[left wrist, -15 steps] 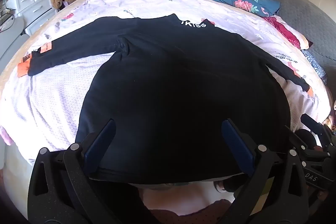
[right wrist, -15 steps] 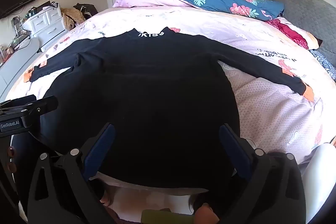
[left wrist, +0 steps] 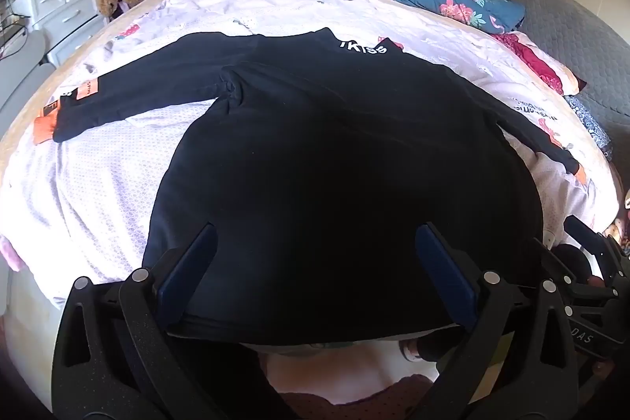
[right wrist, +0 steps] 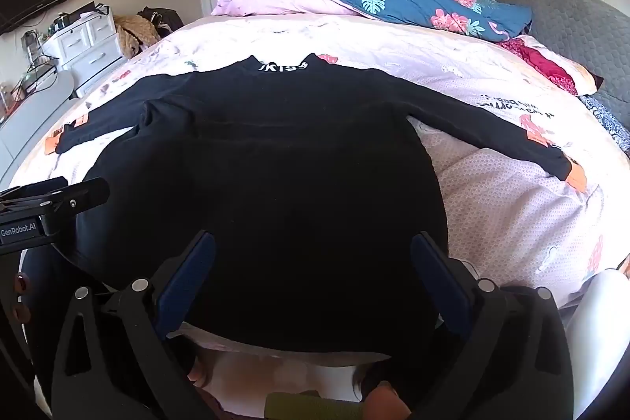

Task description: Fold small clothes

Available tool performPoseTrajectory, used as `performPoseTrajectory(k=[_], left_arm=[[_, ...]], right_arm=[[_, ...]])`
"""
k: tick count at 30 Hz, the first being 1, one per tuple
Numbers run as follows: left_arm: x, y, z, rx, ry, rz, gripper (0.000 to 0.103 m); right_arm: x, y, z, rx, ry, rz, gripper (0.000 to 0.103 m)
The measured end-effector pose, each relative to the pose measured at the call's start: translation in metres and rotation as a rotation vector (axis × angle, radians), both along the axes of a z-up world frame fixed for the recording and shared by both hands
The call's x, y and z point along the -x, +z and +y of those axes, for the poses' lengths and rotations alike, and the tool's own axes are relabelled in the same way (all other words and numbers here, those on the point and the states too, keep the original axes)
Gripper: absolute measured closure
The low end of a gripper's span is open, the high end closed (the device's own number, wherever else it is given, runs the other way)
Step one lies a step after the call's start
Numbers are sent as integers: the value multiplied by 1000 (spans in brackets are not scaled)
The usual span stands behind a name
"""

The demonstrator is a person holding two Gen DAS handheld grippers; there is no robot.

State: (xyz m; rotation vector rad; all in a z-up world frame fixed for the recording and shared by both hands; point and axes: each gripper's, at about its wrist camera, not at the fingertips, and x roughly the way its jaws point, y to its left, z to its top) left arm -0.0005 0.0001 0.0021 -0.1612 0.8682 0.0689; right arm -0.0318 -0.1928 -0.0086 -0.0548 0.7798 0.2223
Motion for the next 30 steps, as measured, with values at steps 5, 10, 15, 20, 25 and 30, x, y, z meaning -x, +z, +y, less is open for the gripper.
performPoseTrajectory(k=[5, 10, 15, 20, 25, 30], left_arm=[[0, 1, 1, 3, 2, -1, 8], [0, 1, 2, 5, 2, -2, 8], [0, 1, 3, 7, 3, -5, 8], [0, 1, 2, 6, 3, -6, 8], [0, 1, 2, 7, 2, -7, 8], [0, 1, 2, 7, 2, -6, 8]], right_arm=[[-1, 5, 4, 7, -1, -5, 4], [0, 6, 4, 9, -4, -7, 4], [0, 6, 4, 12, -4, -9, 4], [1, 6, 5, 14, -4, -10, 4], [1, 7, 4, 14, -5, -10, 4], [2, 7, 4, 14, -4, -10, 4]])
